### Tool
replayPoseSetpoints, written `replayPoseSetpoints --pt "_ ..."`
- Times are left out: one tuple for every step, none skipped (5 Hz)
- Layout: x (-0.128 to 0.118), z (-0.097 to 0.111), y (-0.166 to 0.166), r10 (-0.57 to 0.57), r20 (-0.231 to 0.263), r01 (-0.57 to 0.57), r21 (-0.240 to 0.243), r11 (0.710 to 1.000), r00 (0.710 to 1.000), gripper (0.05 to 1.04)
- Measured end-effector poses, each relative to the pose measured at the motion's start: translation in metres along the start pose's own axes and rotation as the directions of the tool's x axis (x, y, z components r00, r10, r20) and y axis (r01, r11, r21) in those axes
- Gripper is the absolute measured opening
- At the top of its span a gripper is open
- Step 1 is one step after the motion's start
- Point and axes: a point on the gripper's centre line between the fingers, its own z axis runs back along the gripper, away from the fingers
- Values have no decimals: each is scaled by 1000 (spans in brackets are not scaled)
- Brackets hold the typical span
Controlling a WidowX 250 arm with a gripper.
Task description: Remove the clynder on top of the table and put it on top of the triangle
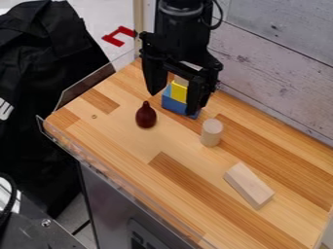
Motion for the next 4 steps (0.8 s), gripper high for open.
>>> replayPoseSetpoints --pt "-3 -7 1 3 -27 -3 -1 1000 1000 999" --pt "-1 -14 -7 -16 -25 15 -20 1000 1000 999" --pt "2 -25 -14 -46 -34 45 -28 999 998 999" --pt "5 -38 -19 -63 -60 61 -33 998 996 999"
